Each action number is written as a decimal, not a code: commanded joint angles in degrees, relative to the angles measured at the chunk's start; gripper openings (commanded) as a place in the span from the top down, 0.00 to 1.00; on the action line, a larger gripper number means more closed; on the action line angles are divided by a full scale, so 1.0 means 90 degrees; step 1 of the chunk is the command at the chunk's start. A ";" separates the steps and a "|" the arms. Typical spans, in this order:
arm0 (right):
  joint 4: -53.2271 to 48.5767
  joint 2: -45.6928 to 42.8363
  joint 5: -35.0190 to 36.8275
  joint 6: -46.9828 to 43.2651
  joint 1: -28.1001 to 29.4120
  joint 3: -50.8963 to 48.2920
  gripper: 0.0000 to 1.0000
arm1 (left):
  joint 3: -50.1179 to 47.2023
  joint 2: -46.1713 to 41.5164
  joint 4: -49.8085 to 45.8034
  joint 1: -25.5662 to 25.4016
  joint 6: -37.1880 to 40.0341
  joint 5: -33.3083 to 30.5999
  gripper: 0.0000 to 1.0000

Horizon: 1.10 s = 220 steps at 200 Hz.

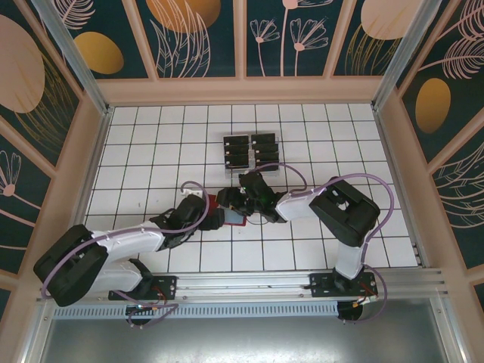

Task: Put the credit cards into the card holder
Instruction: Flip over the card slot in the card holder.

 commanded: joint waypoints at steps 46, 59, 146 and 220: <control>0.0142 -0.0058 -0.0071 0.0118 -0.0035 -0.0129 0.43 | -0.0166 0.0547 0.0360 -0.0053 0.0078 -0.0191 0.01; 0.0154 -0.0074 -0.0087 0.0134 -0.0038 -0.0125 0.43 | -0.0152 0.0654 0.0352 -0.0051 0.0074 -0.0239 0.01; 0.0021 -0.0789 0.0030 0.0021 -0.0168 -0.0237 0.43 | 0.0150 0.1239 -0.0280 -0.0093 -0.0142 -0.0728 0.01; -0.0539 -0.1449 0.0610 -0.0291 -0.0231 -0.0806 0.43 | 0.0141 0.1397 -0.0224 -0.0090 -0.0314 -0.0676 0.01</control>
